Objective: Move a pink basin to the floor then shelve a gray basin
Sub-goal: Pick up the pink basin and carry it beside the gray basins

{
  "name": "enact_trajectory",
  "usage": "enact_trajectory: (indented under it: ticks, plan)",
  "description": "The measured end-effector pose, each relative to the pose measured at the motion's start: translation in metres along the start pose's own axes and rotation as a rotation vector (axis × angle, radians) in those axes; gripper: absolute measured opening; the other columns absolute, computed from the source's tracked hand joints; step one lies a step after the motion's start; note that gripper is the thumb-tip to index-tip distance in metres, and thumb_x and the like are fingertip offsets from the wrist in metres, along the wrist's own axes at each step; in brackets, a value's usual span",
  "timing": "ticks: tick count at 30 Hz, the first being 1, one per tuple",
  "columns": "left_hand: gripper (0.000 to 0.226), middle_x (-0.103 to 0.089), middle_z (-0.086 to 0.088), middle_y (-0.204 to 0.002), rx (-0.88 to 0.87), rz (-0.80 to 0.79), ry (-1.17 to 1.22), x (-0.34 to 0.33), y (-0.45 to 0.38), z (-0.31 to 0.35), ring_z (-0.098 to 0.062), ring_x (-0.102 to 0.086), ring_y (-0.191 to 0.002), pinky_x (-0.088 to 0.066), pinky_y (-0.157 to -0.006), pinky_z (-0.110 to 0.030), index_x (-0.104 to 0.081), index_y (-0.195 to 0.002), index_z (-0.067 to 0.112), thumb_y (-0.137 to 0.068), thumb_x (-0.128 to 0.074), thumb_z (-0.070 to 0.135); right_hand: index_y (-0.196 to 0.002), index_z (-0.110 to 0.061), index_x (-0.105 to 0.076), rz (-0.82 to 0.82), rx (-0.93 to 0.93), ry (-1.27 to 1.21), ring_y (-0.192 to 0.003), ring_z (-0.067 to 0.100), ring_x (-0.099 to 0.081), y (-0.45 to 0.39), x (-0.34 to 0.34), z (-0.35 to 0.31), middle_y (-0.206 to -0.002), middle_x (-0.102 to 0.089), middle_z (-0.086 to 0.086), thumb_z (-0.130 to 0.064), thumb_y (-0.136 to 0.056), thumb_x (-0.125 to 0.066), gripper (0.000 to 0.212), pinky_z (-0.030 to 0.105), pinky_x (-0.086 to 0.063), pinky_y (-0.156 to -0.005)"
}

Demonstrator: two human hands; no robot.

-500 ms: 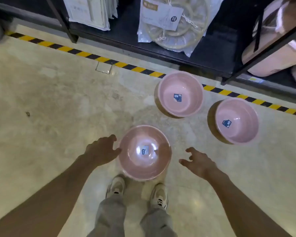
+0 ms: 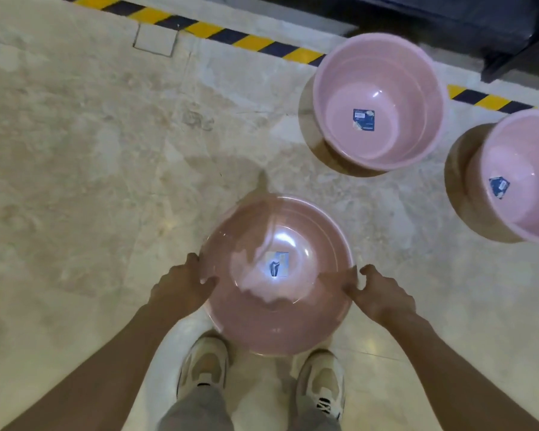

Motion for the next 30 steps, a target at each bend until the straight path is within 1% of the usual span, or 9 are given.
enact_trajectory:
  ticks: [3, 7, 9, 11, 15, 19, 22, 27, 30]
  plan:
    - [0.039, -0.050, 0.000, -0.072, 0.031, 0.007, 0.031, -0.012, -0.012, -0.002, -0.020, -0.049, -0.057, -0.045, -0.062, -0.036, -0.035, -0.108, 0.021, -0.090, -0.059, 0.046, -0.122, -0.027, -0.048, -0.030, -0.026, -0.039, -0.081, 0.025, -0.056, -0.012, -0.019, 0.000, -0.091, -0.058, -0.002, -0.064, -0.083, -0.050, 0.054, 0.037, -0.041, -0.070]
    - [0.032, -0.053, -0.005, -0.071, 0.024, 0.028, 0.062, -0.019, -0.019, -0.001, -0.026, -0.052, -0.056, -0.051, -0.063, -0.040, -0.037, -0.107, 0.016, -0.091, -0.058, 0.035, -0.108, -0.023, -0.040, -0.004, -0.057, -0.180, -0.092, 0.032, -0.063, -0.020, -0.037, -0.005, -0.100, -0.063, 0.004, -0.055, -0.083, -0.059, 0.045, 0.039, -0.045, -0.074]
    - [0.029, -0.060, -0.009, -0.073, 0.000, 0.033, 0.090, -0.018, -0.021, -0.001, -0.030, -0.061, -0.056, -0.058, -0.063, -0.043, -0.037, -0.106, 0.017, -0.092, -0.056, 0.034, -0.105, -0.021, -0.035, 0.016, -0.046, -0.226, -0.093, 0.035, -0.063, -0.023, -0.043, -0.009, -0.100, -0.062, 0.008, -0.044, -0.088, -0.059, 0.038, 0.040, -0.045, -0.073]
    - [0.025, -0.064, -0.013, -0.074, -0.018, 0.026, 0.102, -0.018, -0.022, 0.000, -0.035, -0.066, -0.057, -0.060, -0.062, -0.046, -0.037, -0.101, 0.016, -0.093, -0.053, 0.033, -0.104, -0.020, -0.032, 0.042, -0.042, -0.245, -0.085, 0.035, -0.060, -0.024, -0.047, -0.007, -0.093, -0.057, 0.007, -0.037, -0.091, -0.056, 0.032, 0.040, -0.045, -0.071]
    - [0.023, -0.065, -0.014, -0.072, -0.056, 0.044, 0.089, -0.008, -0.012, 0.002, -0.033, -0.066, -0.056, -0.060, -0.060, -0.047, -0.039, -0.096, 0.013, -0.096, -0.053, 0.031, -0.105, -0.018, -0.037, 0.122, 0.006, -0.224, -0.073, 0.029, -0.054, -0.017, -0.038, -0.004, -0.081, -0.052, 0.000, -0.033, -0.092, -0.053, 0.025, 0.038, -0.042, -0.064]
    - [0.025, -0.065, -0.012, -0.072, -0.100, 0.061, 0.081, 0.028, 0.007, 0.018, -0.032, -0.066, -0.054, -0.060, -0.058, -0.046, -0.038, -0.096, 0.015, -0.097, -0.053, 0.035, -0.104, -0.020, -0.038, 0.160, 0.050, -0.244, -0.073, 0.027, -0.057, 0.004, 0.002, -0.002, -0.086, -0.057, 0.001, -0.034, -0.093, -0.052, 0.022, 0.037, -0.042, -0.063]
    - [0.024, -0.066, -0.014, -0.070, -0.138, 0.093, 0.089, 0.067, 0.027, 0.043, -0.034, -0.066, -0.054, -0.060, -0.058, -0.048, -0.037, -0.094, 0.015, -0.098, -0.052, 0.033, -0.103, -0.018, -0.041, 0.208, 0.065, -0.270, -0.072, 0.027, -0.057, 0.029, 0.051, 0.001, -0.086, -0.058, 0.002, -0.032, -0.092, -0.051, 0.020, 0.037, -0.042, -0.064]
    - [0.022, -0.066, -0.013, -0.068, -0.179, 0.143, 0.090, 0.145, 0.072, 0.101, -0.029, -0.067, -0.046, -0.058, -0.047, -0.038, -0.036, -0.091, 0.019, -0.096, -0.052, 0.033, -0.100, -0.018, -0.042, 0.266, 0.071, -0.316, -0.075, 0.030, -0.059, 0.077, 0.150, 0.014, -0.083, -0.057, 0.002, -0.035, -0.091, -0.053, 0.022, 0.039, -0.046, -0.068]
    - [0.024, -0.067, -0.016, -0.074, -0.197, 0.171, 0.099, 0.191, 0.099, 0.139, -0.035, -0.069, -0.056, -0.061, -0.057, -0.045, -0.037, -0.091, 0.019, -0.094, -0.053, 0.037, -0.098, -0.016, -0.043, 0.295, 0.098, -0.347, -0.076, 0.031, -0.061, 0.102, 0.208, 0.026, -0.085, -0.061, 0.005, -0.035, -0.091, -0.055, 0.024, 0.038, -0.046, -0.066]
Point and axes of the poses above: each hand's wrist, its own y-axis away from the middle knuckle, its own x-axis out of the back of the hand, z = x × y, the point moved 4 cm from there along -y, towards the middle knuckle
